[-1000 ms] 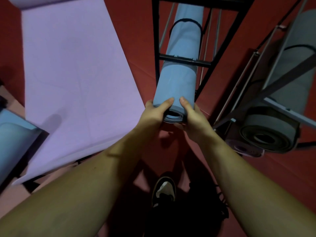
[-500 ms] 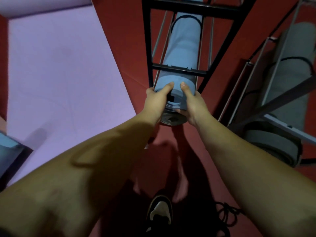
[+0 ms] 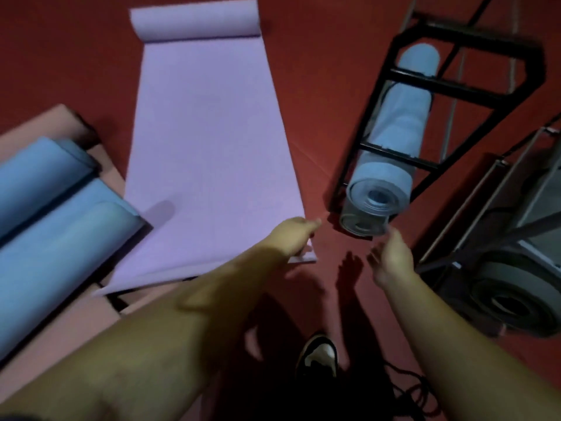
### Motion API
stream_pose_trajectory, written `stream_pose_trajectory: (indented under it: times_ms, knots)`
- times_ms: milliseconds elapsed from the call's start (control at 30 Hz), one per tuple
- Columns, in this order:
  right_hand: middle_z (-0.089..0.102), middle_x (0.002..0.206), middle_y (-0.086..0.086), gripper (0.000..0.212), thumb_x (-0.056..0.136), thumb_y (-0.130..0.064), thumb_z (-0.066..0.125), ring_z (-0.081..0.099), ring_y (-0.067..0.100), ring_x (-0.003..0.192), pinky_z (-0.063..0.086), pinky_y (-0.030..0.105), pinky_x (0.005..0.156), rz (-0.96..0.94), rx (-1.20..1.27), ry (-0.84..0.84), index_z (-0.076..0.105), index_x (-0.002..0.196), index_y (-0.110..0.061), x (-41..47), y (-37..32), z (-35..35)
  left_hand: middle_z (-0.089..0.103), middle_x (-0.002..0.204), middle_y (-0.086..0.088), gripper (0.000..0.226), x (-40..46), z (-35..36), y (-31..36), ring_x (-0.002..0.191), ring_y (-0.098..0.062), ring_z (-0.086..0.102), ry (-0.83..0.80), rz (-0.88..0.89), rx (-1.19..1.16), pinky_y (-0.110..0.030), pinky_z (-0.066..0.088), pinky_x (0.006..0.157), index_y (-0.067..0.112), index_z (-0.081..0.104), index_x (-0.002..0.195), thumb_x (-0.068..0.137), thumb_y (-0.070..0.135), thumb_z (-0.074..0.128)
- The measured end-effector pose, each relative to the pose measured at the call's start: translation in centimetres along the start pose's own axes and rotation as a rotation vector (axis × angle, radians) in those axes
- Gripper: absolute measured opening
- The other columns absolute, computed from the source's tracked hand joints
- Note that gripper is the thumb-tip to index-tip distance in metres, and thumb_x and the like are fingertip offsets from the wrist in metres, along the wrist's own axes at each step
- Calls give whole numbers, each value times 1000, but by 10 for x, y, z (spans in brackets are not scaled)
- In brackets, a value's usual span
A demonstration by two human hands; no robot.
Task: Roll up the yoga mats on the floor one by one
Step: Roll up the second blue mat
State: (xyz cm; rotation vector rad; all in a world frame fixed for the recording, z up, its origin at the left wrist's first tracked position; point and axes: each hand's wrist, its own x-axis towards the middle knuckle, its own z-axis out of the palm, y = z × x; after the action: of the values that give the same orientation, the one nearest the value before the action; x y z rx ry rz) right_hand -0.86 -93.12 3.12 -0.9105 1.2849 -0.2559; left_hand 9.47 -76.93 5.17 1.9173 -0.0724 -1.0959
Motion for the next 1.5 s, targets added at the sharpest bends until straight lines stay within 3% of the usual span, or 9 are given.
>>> stream_pose_trajectory:
  times_ms: [133, 267, 400, 533, 767, 1033, 1200, 1367, 1500]
  knots:
    - [69, 93, 0, 18, 97, -33, 54, 61, 14, 76, 40, 27, 61, 72, -511, -382, 65, 101, -19, -72, 30, 27, 71, 107, -8, 37, -78, -55, -46, 66, -24, 57, 35, -47, -3, -32, 46, 68, 4, 62, 113, 100, 37, 52]
    - [71, 98, 3, 19, 97, -31, 57, 63, 16, 76, 44, 27, 66, -112, -921, -678, 67, 101, -15, -153, 24, 71, 71, 95, 0, 33, -158, -110, -72, 59, -19, 51, 131, -23, -44, -29, 47, 68, 7, 63, 110, 99, 36, 52]
    - [70, 105, 2, 23, 98, -34, 54, 66, 16, 85, 48, 29, 72, -293, -1223, -801, 65, 104, -15, -216, 18, 110, 69, 96, -5, 34, -230, -156, -99, 63, -22, 55, 189, -22, -50, -26, 44, 61, 4, 63, 110, 99, 35, 53]
    - [70, 103, -6, 20, 97, -37, 54, 69, 12, 92, 53, 32, 80, -460, -1503, -889, 65, 104, -22, -283, 27, 151, 69, 99, -5, 34, -297, -205, -129, 68, -23, 57, 223, -32, -7, -31, 46, 70, 4, 62, 112, 99, 34, 52]
    - [64, 120, -2, 28, 95, -43, 52, 57, 20, 107, 45, 31, 92, -945, -2226, -962, 63, 114, -25, -370, 98, 243, 69, 108, -7, 32, -367, -303, -224, 76, -25, 63, 356, -97, 19, -30, 48, 71, 10, 62, 114, 99, 34, 49]
    - [63, 122, 4, 34, 97, -41, 48, 57, 24, 108, 46, 34, 92, -943, -2380, -995, 63, 118, -18, -370, 185, 348, 71, 110, -9, 32, -356, -387, -346, 79, -28, 64, 479, -306, 25, -30, 49, 76, 6, 63, 111, 100, 32, 47]
    - [65, 118, 4, 28, 95, -35, 53, 58, 24, 102, 46, 32, 82, -1000, -2330, -1047, 67, 111, -17, -326, 240, 411, 63, 125, -14, 34, -307, -426, -387, 114, -32, 57, 586, -391, 173, -31, 42, 89, 7, 63, 116, 99, 34, 50]
    - [50, 135, 7, 45, 91, -36, 60, 48, 28, 121, 43, 37, 99, -1164, -2214, -1117, 55, 131, -15, -273, 292, 467, 50, 135, -13, 43, -244, -459, -421, 122, -33, 48, 733, -454, 235, -39, 41, 100, 9, 54, 130, 93, 31, 55]
    - [24, 159, 2, 72, 87, -43, 65, 22, 23, 145, 25, 40, 113, -1347, -2124, -1129, 35, 149, -23, -238, 331, 511, 35, 151, -5, 67, -201, -477, -455, 138, -30, 32, 804, -447, 434, -46, 31, 108, 15, 42, 139, 87, 54, 61]
